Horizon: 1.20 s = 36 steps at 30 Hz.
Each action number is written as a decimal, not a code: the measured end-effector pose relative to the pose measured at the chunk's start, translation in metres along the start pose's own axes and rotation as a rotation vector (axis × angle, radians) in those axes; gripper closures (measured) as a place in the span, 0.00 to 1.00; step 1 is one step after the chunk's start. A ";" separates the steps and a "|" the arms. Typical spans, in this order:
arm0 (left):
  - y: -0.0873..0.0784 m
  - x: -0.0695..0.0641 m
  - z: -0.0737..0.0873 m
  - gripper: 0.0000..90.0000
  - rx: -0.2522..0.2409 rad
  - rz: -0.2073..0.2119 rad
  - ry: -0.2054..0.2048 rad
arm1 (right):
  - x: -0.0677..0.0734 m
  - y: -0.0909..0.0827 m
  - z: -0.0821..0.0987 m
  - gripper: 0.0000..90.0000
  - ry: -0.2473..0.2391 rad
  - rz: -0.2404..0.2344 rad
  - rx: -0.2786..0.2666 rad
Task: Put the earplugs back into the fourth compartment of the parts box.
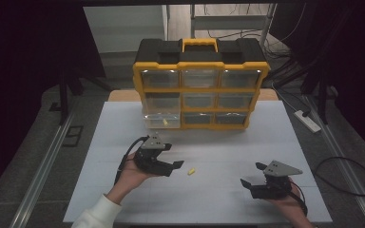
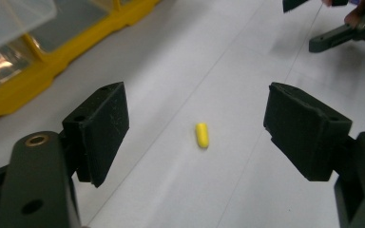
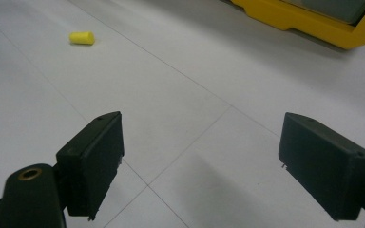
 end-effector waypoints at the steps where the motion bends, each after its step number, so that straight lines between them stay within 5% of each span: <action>1: 0.003 -0.001 0.001 0.25 0.010 0.003 -0.001 | 0.000 0.000 0.000 0.18 0.000 0.001 0.000; 23: 0.071 -0.016 0.027 0.24 0.218 0.042 0.059 | 0.000 0.001 0.000 0.18 -0.004 -0.007 0.002; 36: 0.091 -0.024 0.035 0.25 0.271 0.027 0.107 | 0.000 0.002 0.001 0.18 -0.002 -0.002 0.007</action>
Point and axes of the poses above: each handheld gripper's, and its own axes: y roughly forward along the jaws, z roughly out of its underside, x roughly to its left, the point moved 9 cm from there along y, roughly forward along the jaws, and after that the axes turned 7 degrees about -z, right-handed, at the moved point
